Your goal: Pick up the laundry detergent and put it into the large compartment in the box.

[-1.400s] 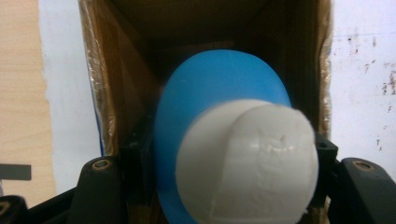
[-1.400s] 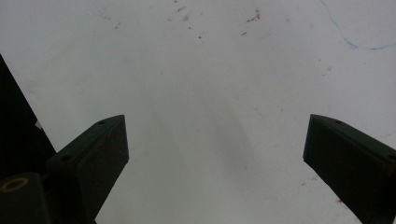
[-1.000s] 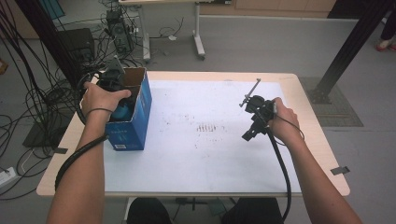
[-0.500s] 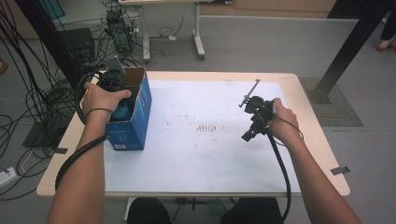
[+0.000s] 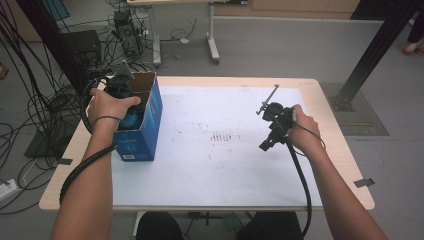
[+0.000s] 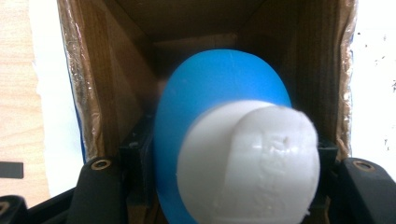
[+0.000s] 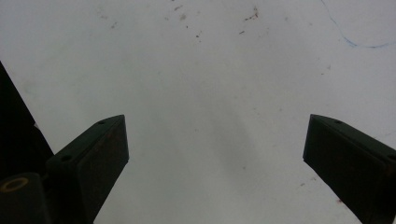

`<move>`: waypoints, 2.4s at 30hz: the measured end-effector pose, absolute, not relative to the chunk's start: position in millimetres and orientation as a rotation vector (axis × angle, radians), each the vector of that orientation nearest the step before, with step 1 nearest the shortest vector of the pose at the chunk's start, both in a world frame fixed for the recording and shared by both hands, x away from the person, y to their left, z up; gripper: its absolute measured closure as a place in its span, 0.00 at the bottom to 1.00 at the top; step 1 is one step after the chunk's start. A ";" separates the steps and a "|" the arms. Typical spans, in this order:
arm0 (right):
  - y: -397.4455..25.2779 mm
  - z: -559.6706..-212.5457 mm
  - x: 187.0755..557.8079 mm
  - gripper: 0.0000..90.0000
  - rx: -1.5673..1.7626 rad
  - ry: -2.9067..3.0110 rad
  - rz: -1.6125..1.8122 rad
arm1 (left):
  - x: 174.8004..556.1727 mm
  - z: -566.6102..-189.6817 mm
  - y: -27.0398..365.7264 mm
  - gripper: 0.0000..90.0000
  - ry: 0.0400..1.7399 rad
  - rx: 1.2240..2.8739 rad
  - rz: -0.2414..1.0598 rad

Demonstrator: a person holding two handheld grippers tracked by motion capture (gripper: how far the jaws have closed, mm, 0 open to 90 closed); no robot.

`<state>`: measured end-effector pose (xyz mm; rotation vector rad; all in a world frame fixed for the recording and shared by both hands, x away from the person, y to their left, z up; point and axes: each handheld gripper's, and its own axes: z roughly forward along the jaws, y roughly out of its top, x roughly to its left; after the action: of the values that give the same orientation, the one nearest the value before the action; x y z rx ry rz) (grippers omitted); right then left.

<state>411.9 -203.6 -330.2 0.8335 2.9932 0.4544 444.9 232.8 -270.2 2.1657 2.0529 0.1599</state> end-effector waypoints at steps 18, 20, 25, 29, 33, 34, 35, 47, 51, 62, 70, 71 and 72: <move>-203.8 -329.9 412.3 0.07 0.836 2.990 0.459 | 444.5 -270.3 233.3 0.42 2.053 2.161 0.160; -203.6 -329.9 412.3 0.07 0.835 2.991 0.457 | 444.4 -270.4 233.8 0.42 2.053 2.159 0.160; -203.3 -329.9 412.3 0.07 0.834 2.993 0.460 | 444.3 -270.4 233.0 0.42 2.054 2.160 0.163; -203.5 -330.2 412.4 0.07 0.835 2.995 0.465 | 444.0 -270.3 233.7 0.42 2.054 2.157 0.156; -203.7 -330.2 412.7 0.07 0.836 2.994 0.462 | 443.8 -270.3 234.4 0.42 2.053 2.157 0.155; -203.7 -330.2 412.6 0.07 0.836 2.993 0.462 | 443.8 -270.3 234.4 0.42 2.053 2.155 0.154; -203.2 -330.2 412.4 0.07 0.841 2.995 0.462 | 443.8 -270.3 234.4 0.42 2.055 2.151 0.154; -203.1 -329.9 412.4 0.07 0.835 2.994 0.459 | 443.5 -270.3 234.1 0.42 2.056 2.152 0.155; -203.0 -329.8 412.2 0.07 0.842 2.994 0.461 | 443.4 -270.2 233.4 0.42 2.056 2.154 0.157; -203.7 -331.3 412.9 0.07 0.842 3.000 0.461 | 442.9 -270.5 235.8 0.41 2.050 2.145 0.155; -202.5 -332.1 413.5 0.07 0.842 3.002 0.463 | 442.7 -265.6 234.5 0.38 2.032 2.153 0.169; -202.3 -332.1 413.5 0.07 0.840 3.003 0.461 | 442.1 -263.6 234.1 0.36 2.035 2.151 0.173; -202.2 -332.1 413.4 0.07 0.841 3.003 0.462 | 441.9 -262.4 233.8 0.36 2.036 2.154 0.180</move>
<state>413.4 -202.2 -332.1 0.8408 3.0026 0.4620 441.9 233.8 -262.4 2.1539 2.0360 0.1801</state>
